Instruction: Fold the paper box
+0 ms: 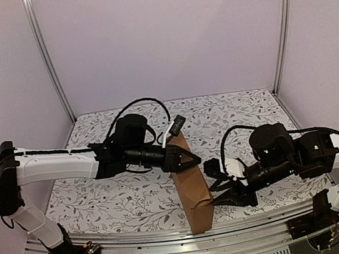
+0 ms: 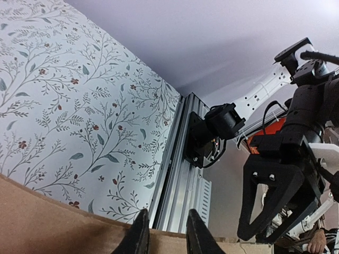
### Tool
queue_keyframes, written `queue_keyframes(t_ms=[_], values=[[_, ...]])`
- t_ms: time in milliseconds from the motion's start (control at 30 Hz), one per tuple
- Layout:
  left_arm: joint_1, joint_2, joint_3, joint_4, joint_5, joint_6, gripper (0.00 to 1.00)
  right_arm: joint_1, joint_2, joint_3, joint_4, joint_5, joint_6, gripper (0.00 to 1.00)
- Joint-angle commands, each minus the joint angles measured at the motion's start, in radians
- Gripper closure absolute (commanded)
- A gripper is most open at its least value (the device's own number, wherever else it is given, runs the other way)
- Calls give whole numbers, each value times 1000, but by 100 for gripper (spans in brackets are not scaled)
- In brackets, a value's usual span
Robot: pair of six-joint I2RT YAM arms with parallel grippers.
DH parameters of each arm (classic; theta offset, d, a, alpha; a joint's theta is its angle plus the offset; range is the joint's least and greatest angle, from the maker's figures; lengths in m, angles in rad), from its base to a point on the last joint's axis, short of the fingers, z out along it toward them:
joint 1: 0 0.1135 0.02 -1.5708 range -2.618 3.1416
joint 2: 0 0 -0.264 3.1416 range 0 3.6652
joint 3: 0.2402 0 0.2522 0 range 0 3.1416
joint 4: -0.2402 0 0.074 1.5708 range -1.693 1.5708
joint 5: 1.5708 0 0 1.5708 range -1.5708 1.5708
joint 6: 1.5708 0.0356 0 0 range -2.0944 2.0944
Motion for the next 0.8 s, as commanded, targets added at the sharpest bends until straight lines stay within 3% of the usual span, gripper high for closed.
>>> queue_keyframes(t_ms=[0, 333, 667, 767], values=[[-4, 49, -55, -200, -7, 10, 76, -2, 4, 48, -7, -21, -11, 63], [-4, 49, -58, -198, -6, 11, 77, -3, 141, 61, 2, -46, -7, 68], [-4, 53, -61, -191, -7, 7, 77, 8, 159, 47, 60, -13, 34, 69], [-4, 50, -62, -191, -9, 6, 77, 18, 167, 43, 75, 4, 42, 74]])
